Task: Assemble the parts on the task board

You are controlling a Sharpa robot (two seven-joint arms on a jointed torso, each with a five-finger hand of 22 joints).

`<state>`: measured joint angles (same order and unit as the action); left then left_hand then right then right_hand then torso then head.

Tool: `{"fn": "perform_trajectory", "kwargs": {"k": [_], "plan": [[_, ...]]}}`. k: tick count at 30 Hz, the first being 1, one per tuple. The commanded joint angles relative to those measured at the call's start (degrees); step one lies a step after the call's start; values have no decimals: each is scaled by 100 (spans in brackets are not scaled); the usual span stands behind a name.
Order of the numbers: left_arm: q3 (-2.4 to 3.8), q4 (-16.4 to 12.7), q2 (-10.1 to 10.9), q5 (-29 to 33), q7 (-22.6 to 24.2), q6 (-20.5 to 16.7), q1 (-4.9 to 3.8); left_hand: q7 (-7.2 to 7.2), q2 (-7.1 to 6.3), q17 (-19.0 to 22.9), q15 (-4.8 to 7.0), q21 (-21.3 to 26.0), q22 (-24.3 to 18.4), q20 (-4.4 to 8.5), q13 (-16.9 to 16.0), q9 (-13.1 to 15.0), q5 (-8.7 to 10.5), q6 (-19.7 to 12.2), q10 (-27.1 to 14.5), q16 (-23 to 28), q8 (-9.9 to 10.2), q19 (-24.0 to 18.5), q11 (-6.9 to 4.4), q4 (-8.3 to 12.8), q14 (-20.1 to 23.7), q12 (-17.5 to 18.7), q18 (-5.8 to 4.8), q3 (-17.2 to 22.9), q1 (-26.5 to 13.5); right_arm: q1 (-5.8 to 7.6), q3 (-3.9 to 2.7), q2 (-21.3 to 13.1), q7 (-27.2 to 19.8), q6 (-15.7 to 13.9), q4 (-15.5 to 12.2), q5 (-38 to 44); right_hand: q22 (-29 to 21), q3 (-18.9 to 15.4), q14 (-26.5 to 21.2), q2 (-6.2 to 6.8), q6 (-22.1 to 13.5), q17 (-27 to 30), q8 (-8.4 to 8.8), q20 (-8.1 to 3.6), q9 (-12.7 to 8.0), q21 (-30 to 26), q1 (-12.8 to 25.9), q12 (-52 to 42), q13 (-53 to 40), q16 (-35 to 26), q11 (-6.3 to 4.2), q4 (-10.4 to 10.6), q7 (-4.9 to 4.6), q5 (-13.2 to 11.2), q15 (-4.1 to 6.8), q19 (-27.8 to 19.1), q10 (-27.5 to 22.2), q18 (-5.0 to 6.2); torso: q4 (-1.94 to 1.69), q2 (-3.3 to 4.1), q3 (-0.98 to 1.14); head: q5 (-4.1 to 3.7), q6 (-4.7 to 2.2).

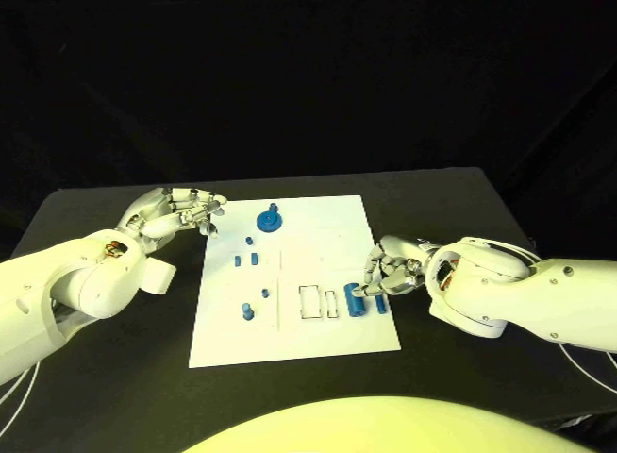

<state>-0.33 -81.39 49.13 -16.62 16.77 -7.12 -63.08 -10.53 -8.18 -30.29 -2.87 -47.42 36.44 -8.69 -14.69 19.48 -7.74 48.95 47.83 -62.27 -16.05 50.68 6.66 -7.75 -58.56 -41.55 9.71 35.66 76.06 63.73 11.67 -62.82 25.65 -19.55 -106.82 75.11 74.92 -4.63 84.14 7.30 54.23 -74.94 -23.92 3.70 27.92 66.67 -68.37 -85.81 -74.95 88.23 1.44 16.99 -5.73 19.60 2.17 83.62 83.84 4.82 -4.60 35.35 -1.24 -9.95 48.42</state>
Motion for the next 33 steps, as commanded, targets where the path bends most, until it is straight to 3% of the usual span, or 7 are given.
{"fn": "perform_trajectory", "kwargs": {"k": [1, 11, 17, 26, 33], "plan": [[4, -9, 3, 36, 90, 96, 0, 21, 7, 7, -2, 33, -5, 0, 7, -8, -7, -28, 14, 28, 15, 55, -5, -29, -8, 27, 80, -4, -12, -17, 1, 49, 148, 296, 12, 159, 977, -78, 471, -14, 24, -945, -38, -12, 17, 27, 107, -5, -586, 26, -24, 2, 25, 18, 39, 38, 43, -87, 0, 2, 5, -2, 16], [4, -8, 15, 36, 86, 102, 0, 21, 5, 7, -1, 37, -7, 0, 8, -9, -8, -28, 14, 29, 15, 56, -6, -28, -7, 26, 80, -4, -7, -57, 3, 166, 326, 538, 94, 251, 990, -186, 477, 0, 94, -976, -128, -27, 64, 72, 214, 0, -613, 33, -52, 3, 60, 26, 60, 50, 55, -93, 11, 9, 9, 16, 29], [4, -7, 19, 35, 51, 149, 0, 19, 5, 6, -1, 41, -10, 0, 9, -10, -8, -29, 14, 29, 16, 58, -4, -34, -6, 25, 80, -7, -9, -105, 4, 302, 470, 674, 166, 407, 1008, -304, 481, 46, 230, -1000, -321, -66, 156, 143, 441, 31, -609, 36, -115, 9, 134, 42, 109, 69, 49, -105, 6, 8, 15, 24, 47], [4, -10, 33, 28, 16, 176, 0, 19, 11, 6, -3, 45, -13, -1, 11, -9, -7, -20, 13, 29, 11, 58, -3, -42, -4, 25, 80, -8, -12, -248, 3, 501, 534, 611, 289, 428, 1007, -317, 480, 46, 264, -996, -386, -82, 185, 137, 508, 44, -601, 34, -137, 8, 159, 47, 128, 69, 44, -103, -1, 15, 4, -8, 76], [4, -9, 39, 21, -6, 176, 0, 19, 11, 6, -3, 45, -13, -1, 11, -9, -7, -20, 13, 29, 11, 58, -3, -42, -4, 25, 80, -8, -12, -292, 3, 539, 565, 512, 358, 376, 1006, -218, 480, -54, 203, -996, -436, -103, 210, 135, 298, 69, -598, 30, -151, -10, 170, 36, 145, 68, 37, -104, 3, 2, -1, -9, 84]]}}
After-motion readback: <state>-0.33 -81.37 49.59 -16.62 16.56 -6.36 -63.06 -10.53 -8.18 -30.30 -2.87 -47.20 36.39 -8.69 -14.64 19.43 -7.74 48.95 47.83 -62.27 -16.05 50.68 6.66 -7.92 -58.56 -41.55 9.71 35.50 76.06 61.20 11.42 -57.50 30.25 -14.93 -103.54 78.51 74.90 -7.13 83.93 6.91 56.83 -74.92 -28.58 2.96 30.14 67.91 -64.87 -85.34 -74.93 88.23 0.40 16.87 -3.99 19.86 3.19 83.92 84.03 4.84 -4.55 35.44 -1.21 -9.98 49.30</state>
